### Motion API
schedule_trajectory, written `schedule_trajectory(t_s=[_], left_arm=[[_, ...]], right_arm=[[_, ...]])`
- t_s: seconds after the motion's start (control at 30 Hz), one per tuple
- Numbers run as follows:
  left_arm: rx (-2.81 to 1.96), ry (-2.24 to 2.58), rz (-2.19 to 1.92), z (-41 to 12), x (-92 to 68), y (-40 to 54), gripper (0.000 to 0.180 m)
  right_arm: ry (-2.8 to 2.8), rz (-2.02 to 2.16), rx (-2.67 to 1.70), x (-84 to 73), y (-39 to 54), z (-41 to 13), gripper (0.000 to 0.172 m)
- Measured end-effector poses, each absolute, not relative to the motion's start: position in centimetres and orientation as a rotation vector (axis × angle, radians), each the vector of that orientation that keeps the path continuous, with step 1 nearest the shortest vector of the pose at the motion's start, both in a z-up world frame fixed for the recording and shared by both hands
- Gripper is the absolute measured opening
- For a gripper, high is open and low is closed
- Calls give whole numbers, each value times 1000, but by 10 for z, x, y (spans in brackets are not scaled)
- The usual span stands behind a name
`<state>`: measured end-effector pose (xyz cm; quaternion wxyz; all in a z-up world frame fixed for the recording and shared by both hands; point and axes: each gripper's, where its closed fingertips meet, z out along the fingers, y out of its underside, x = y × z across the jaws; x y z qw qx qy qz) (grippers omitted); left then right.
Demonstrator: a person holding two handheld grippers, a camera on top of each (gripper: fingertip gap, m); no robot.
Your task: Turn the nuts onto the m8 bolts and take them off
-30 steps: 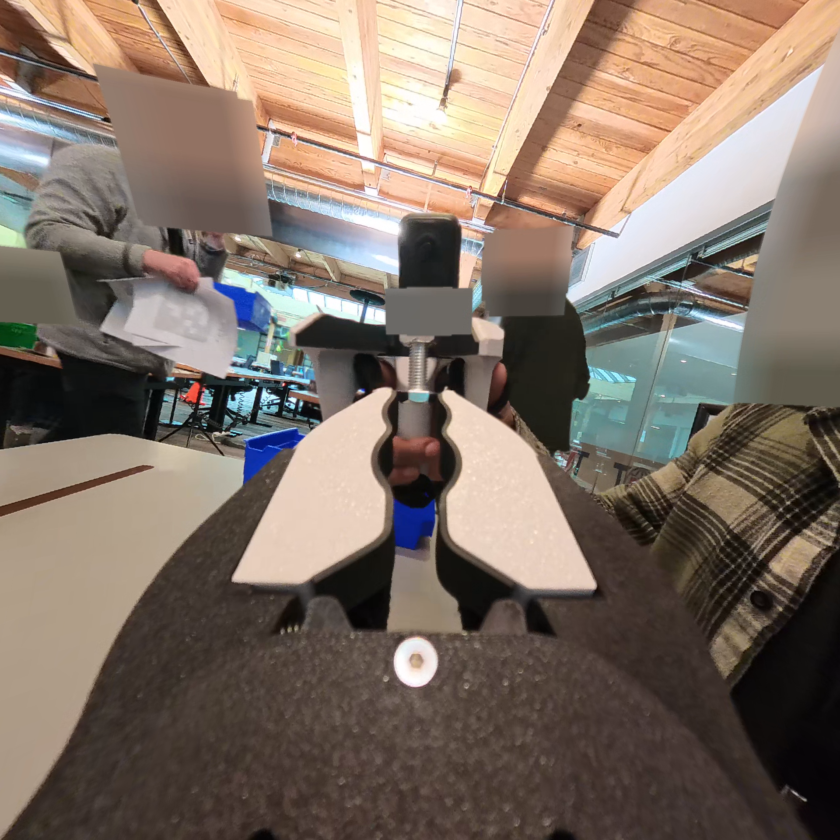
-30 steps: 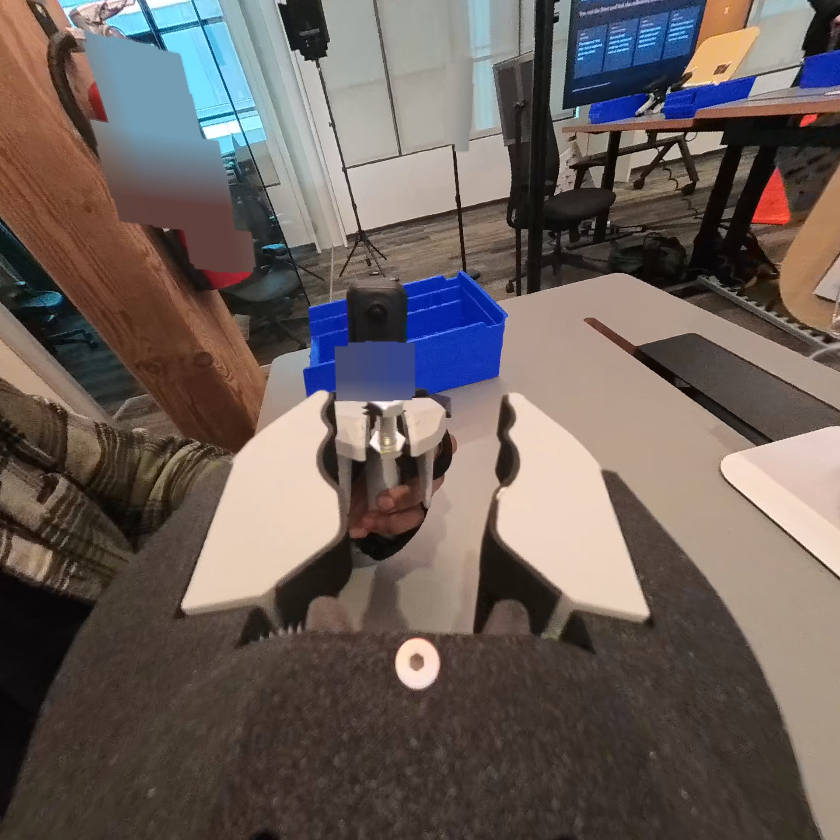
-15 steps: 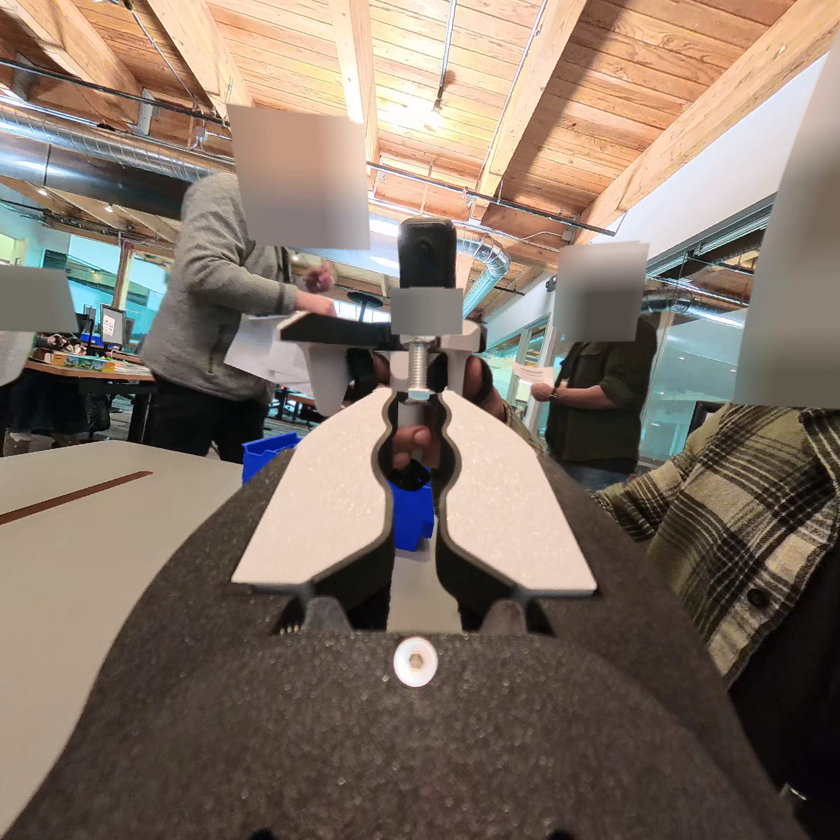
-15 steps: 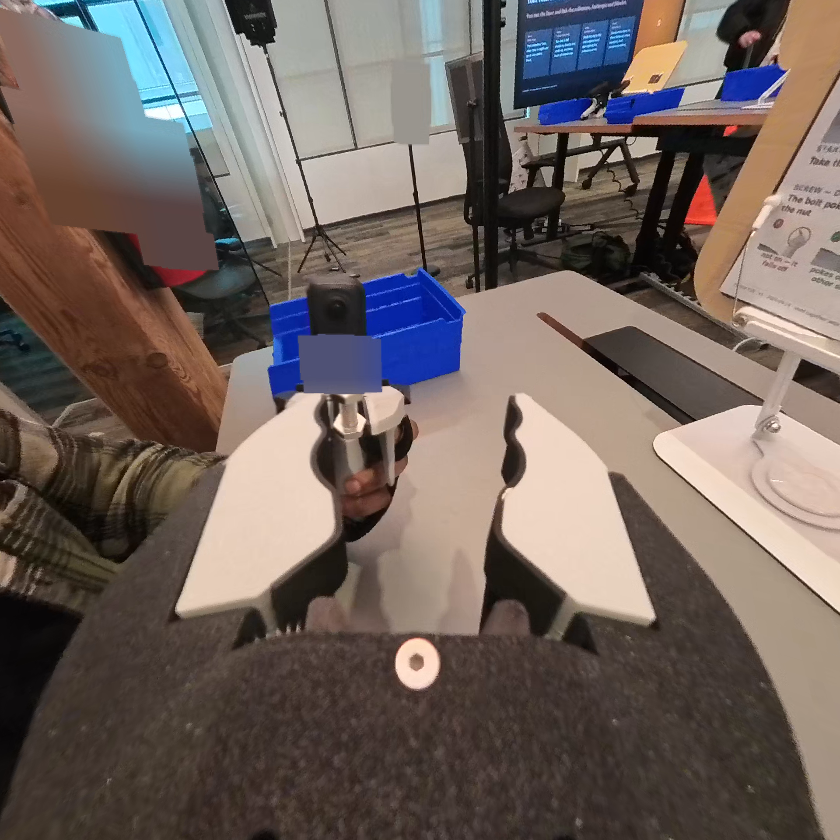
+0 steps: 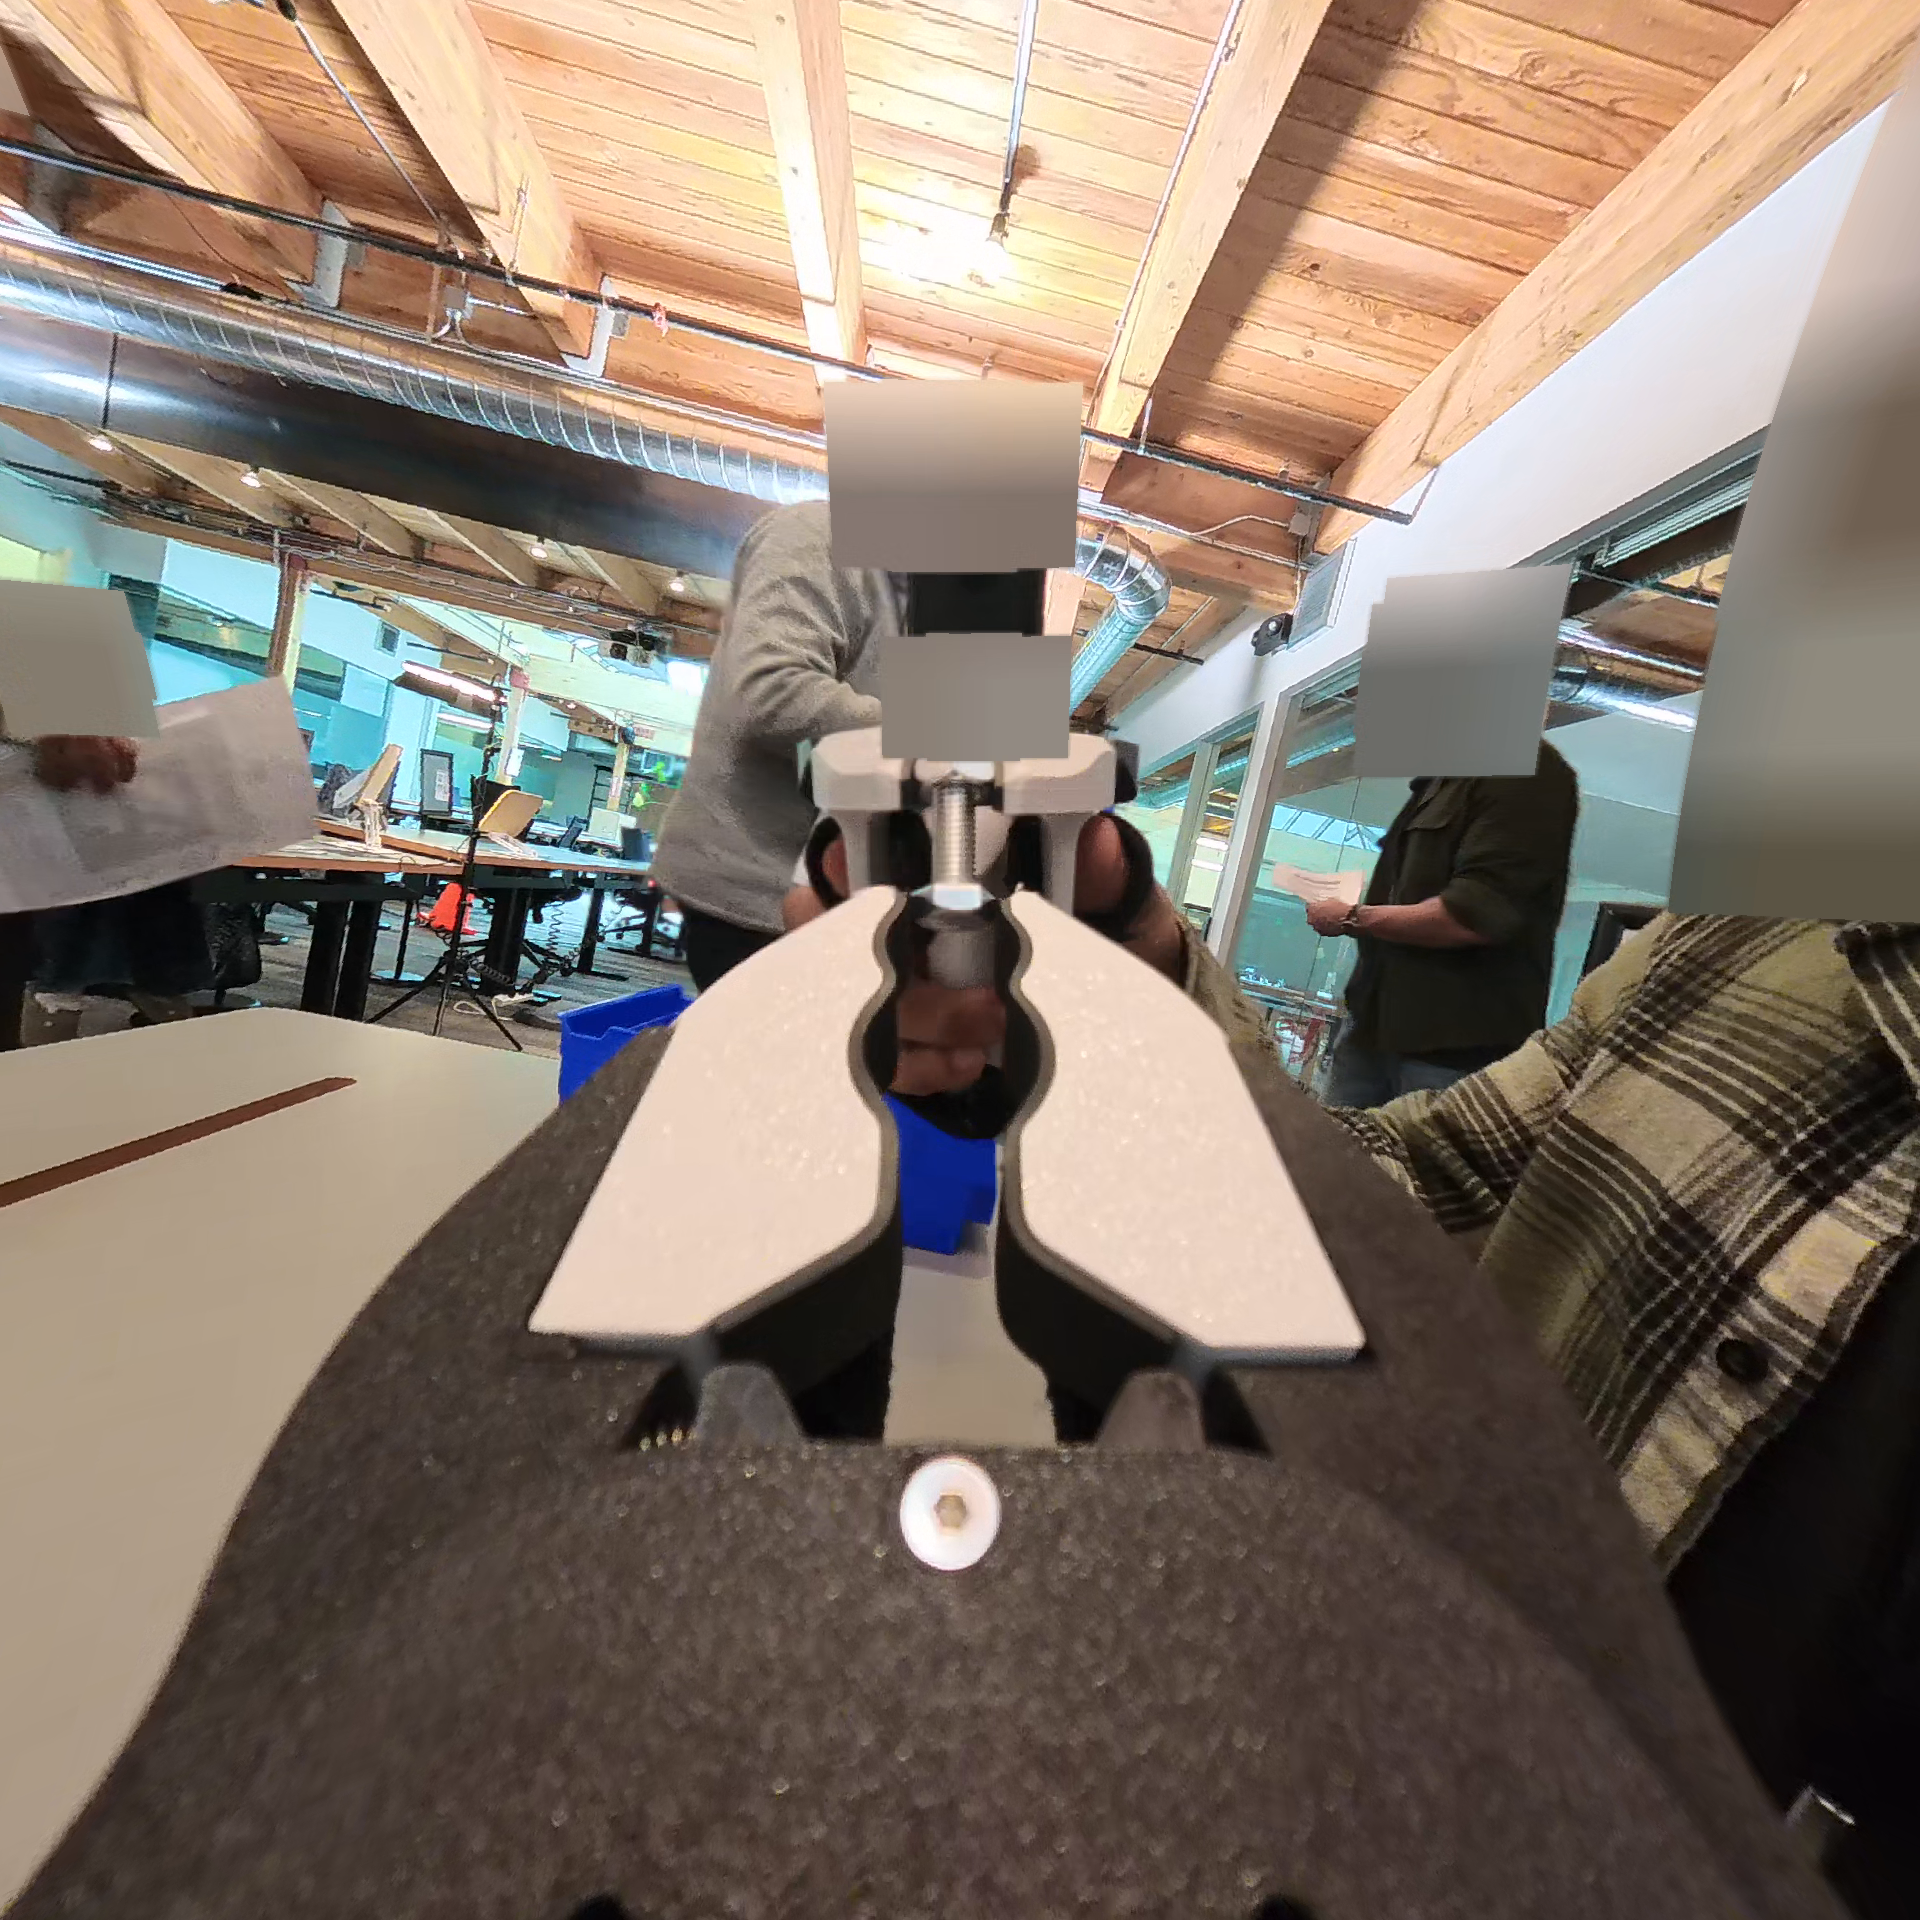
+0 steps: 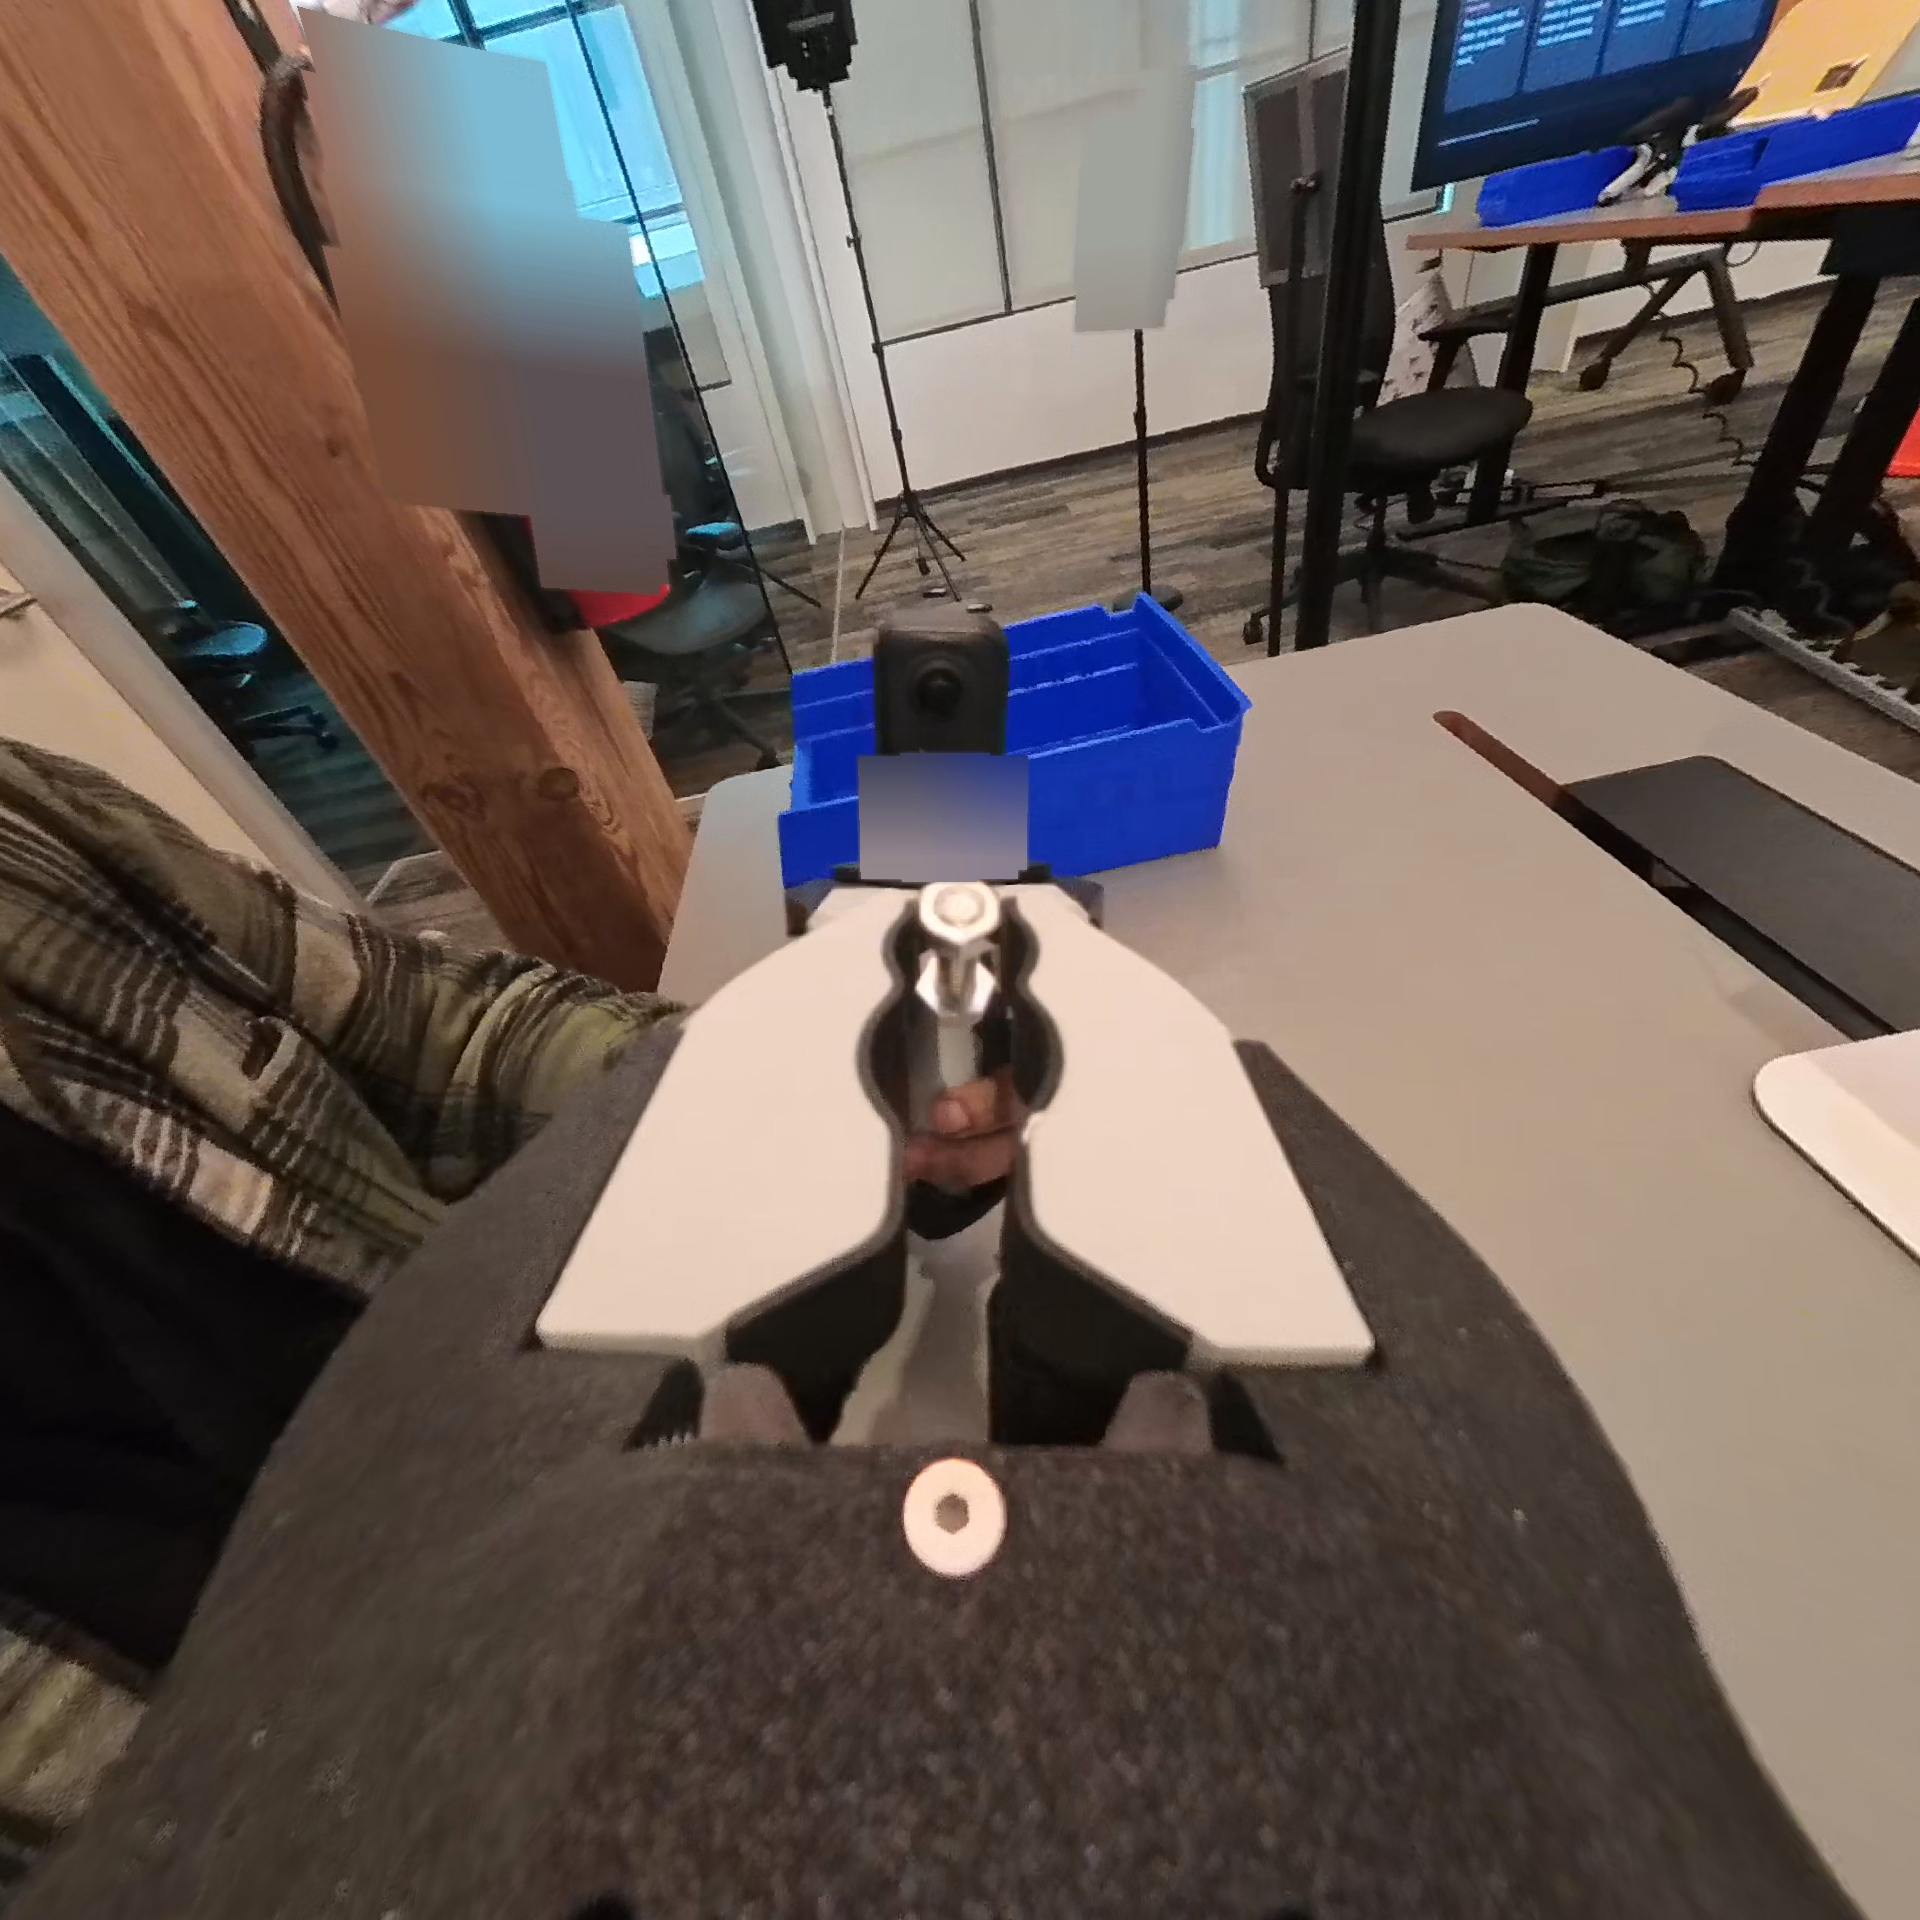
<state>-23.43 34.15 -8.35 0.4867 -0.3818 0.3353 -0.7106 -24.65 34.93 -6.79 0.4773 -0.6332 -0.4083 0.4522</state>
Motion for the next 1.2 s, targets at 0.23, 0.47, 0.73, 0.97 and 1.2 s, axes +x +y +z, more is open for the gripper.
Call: schedule_trajectory(t_s=[0.23, 0.47, 0.73, 0.97, 1.2], left_arm=[[-881, 891, -1808, -83, -231, 327, 15], [-860, 839, -1841, -79, -238, 332, 15], [-851, 843, -1847, -78, -237, 330, 15], [-850, 831, -1850, -77, -238, 332, 15], [-842, 822, -1848, -76, -241, 332, 15]], right_arm=[[-1313, 1120, -1430, -243, 332, -68, 14], [-1238, 1074, -1460, -238, 348, -64, 63], [-1008, 1052, -1527, -227, 377, -62, 79], [-1028, 1083, -1489, -237, 365, -54, 81], [-970, 1008, -1529, -223, 380, -56, 77]])
